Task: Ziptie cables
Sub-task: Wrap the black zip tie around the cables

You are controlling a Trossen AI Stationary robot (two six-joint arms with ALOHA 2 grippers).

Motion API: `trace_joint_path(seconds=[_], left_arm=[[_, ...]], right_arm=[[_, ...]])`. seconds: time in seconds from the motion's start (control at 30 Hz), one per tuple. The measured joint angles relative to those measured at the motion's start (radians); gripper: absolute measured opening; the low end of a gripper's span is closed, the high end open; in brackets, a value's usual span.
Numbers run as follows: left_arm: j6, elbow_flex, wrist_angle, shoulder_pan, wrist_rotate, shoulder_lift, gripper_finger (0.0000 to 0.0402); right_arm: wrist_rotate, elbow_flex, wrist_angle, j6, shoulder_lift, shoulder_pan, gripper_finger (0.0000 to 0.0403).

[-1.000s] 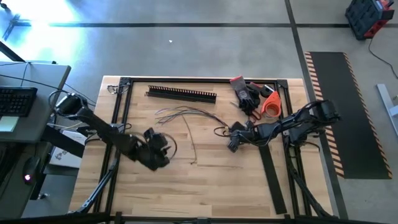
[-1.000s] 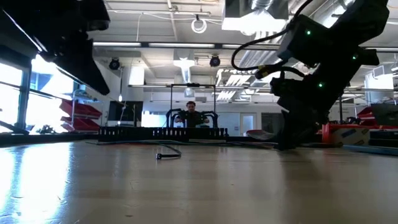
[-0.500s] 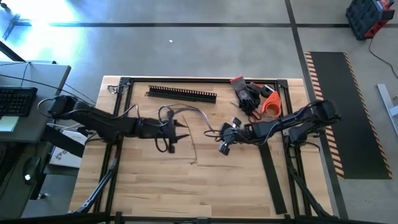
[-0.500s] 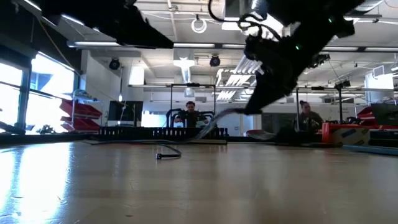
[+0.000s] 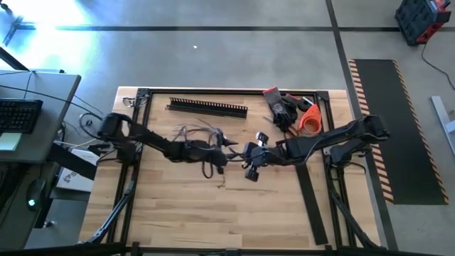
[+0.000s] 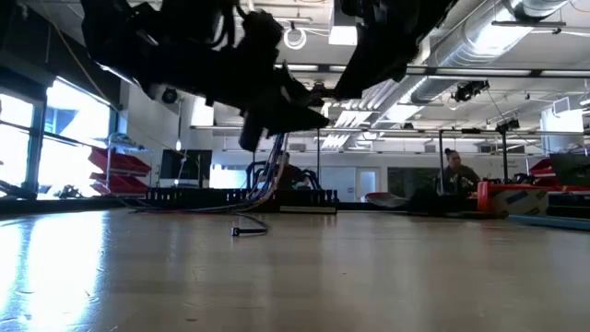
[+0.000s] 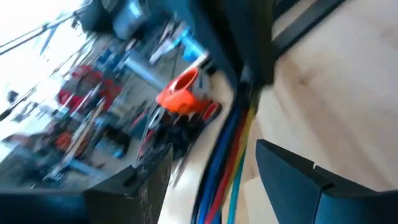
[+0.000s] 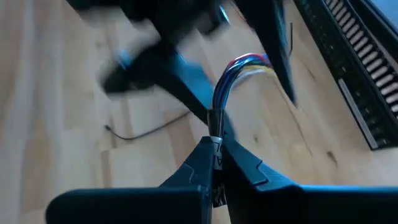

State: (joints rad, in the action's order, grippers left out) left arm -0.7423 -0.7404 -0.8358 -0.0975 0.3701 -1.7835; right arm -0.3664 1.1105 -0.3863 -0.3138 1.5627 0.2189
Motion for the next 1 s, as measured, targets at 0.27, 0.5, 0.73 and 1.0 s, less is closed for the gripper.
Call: trace_joint_path(seconds=[0.27, 0.5, 0.73, 1.0], left_arm=[[0.001, -0.064, 0.002, -0.025, 0.513, -0.122, 0.0193], [-0.032, 0.001, 0.035, -0.085, 0.78, -0.09, 0.0099], [-0.23, 0.037, 0.117, -0.215, 1.003, 0.024, 0.0005], [-0.197, 0.005, 0.409, -0.461, 1.124, 0.224, 0.0001]], right_arm=[[-0.015, 0.064, -0.129, -0.102, -0.018, 0.092, 0.0], [-0.089, 0.074, -0.346, -0.297, -0.069, 0.193, 0.0], [-0.148, 0.073, -0.522, -0.45, -0.085, 0.249, 0.0], [-0.143, 0.011, -0.483, -0.436, -0.083, 0.2, 0.0]])
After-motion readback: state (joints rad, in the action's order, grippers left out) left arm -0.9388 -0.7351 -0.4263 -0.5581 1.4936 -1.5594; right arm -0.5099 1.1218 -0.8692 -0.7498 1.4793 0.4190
